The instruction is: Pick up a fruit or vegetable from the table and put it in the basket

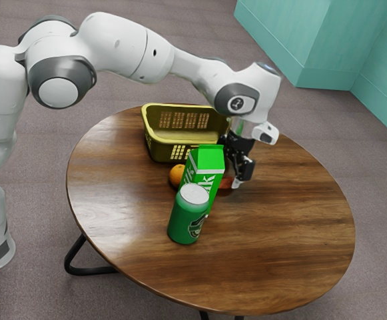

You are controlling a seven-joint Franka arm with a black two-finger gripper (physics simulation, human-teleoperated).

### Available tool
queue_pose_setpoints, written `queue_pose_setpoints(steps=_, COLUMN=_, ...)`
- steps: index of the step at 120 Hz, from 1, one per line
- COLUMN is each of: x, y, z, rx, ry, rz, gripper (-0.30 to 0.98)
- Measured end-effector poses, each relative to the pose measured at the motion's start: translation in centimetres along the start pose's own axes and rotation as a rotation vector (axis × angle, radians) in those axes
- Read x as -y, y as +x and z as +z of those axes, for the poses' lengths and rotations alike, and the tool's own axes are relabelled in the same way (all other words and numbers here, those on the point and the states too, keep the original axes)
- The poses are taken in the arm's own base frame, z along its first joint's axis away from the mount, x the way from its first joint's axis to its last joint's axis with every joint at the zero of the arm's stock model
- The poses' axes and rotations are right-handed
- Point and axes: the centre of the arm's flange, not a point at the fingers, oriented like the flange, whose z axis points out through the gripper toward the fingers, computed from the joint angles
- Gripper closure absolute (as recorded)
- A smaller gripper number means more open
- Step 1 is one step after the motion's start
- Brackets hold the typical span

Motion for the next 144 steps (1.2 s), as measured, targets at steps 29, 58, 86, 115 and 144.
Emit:
queue_pose_setpoints(steps=29, x=-0.1, y=0.1, z=0.8, rx=0.001, ry=0.003, rz=-0.007, gripper=0.0)
queue_pose_setpoints(steps=58, x=0.0, y=0.1, z=1.2, rx=0.002, ry=0.004, rz=-0.016, gripper=0.02)
queue_pose_setpoints(steps=86, x=0.0, y=0.2, z=2.0, rx=0.012, ry=0.011, rz=-0.027, gripper=0.08)
queue_pose_setpoints(steps=115, x=0.0, y=0.3, z=2.5, rx=0.019, ry=0.018, rz=-0.034, gripper=0.34)
queue_pose_setpoints(steps=144, x=0.1, y=0.4, z=2.7, rx=0.019, ry=0.029, rz=-0.037, gripper=0.51)
